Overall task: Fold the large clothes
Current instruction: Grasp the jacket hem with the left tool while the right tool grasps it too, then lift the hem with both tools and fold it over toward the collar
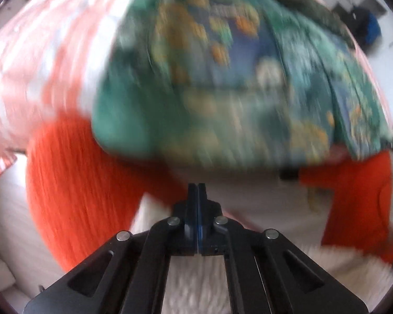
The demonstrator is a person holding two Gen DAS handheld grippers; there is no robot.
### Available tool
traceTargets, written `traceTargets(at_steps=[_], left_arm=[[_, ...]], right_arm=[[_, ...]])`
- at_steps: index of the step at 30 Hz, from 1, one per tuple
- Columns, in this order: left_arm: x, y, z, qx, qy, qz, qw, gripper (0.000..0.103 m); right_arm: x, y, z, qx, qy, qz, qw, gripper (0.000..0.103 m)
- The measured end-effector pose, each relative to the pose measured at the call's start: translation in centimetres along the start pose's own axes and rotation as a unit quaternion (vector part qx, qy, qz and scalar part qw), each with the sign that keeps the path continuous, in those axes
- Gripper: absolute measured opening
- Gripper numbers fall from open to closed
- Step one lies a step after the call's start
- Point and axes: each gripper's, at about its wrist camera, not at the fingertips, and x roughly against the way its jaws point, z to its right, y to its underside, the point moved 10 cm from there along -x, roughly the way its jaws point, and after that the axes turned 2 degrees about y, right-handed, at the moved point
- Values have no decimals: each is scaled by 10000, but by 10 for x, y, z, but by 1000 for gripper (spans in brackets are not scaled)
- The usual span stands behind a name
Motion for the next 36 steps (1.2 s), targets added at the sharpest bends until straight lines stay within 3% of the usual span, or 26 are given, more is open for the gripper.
traceTargets(at_steps=[3,5,7,9,11,13,14,16,17,19,21,22,23,24,26,29,31,33,36], left_arm=[[15,7,-5,57,73,256,9996,0],[30,-7,-20,333,65,737,9967,0],[37,-27,-38,505,-50,998,9937,21],[43,-42,-48,707,105,1227,9899,70],[52,-64,-59,851,212,1530,9843,80],[45,-80,-64,827,418,1333,9867,84],[40,-83,-63,814,473,1187,9885,84],[22,-86,-65,771,331,894,9925,84],[12,-88,-64,725,305,755,9940,82],[-8,-85,-56,745,386,467,9954,66],[-12,-83,-48,695,563,392,9952,16],[-8,-82,-42,561,495,405,9964,15],[-4,-81,-37,406,377,444,9975,11],[3,-79,-34,300,329,472,9979,10],[17,-66,-26,79,248,498,9984,9],[25,-34,-14,-118,311,220,9992,9],[37,-18,-10,6,500,83,9987,8],[62,-28,-9,239,897,247,9954,8],[120,-78,-4,310,1389,967,9851,8]], right_arm=[[6,13,-2,-215,-205,-83,9995,11],[12,6,-2,-362,-303,64,9989,10],[13,0,-1,-371,-350,194,9985,11],[9,-3,0,-290,-290,290,9987,11],[0,-1,0,-329,-292,276,9986,16],[-7,0,0,-375,-292,281,9985,19],[-9,-1,0,-390,-308,290,9983,24],[-13,-3,-2,-434,-405,345,9976,48],[-15,-6,-3,-448,-470,359,9972,51],[-24,-12,-3,-492,-481,331,9971,54],[-36,-16,-2,-597,-487,204,9968,56],[-44,-16,-2,-634,-535,41,9965,52],[-49,-16,-3,-584,-553,-81,9967,41],[-51,-15,-6,-466,-480,-155,9976,9],[-43,-15,-11,-260,-416,-181,9986,9],[-21,-8,-15,-84,-403,-277,9988,8],[-13,3,-16,-86,-456,-493,9977,8],[-4,12,-19,-348,-790,-682,9939,8],[29,-22,-36,-599,-1622,-226,9847,8]])
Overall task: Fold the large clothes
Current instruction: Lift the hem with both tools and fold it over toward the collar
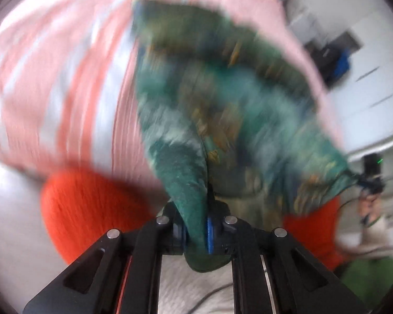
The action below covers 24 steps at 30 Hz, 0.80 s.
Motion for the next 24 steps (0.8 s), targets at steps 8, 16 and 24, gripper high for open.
traceTargets(at_steps=[8,16,24], left_arm=[[5,-236,27,9,-206,1379,9902,63],[-13,-263,-37,160,-1028,1354,9853,96],[-105,-270,-57,-145,-1745,646,9824,59]], right_arm=[[49,-235,-53,248,-335,2269,9730,20],[44,-303,19,-908,456,2705,9573,98],[-38,-303,15,847,1904,1462,9670,98]])
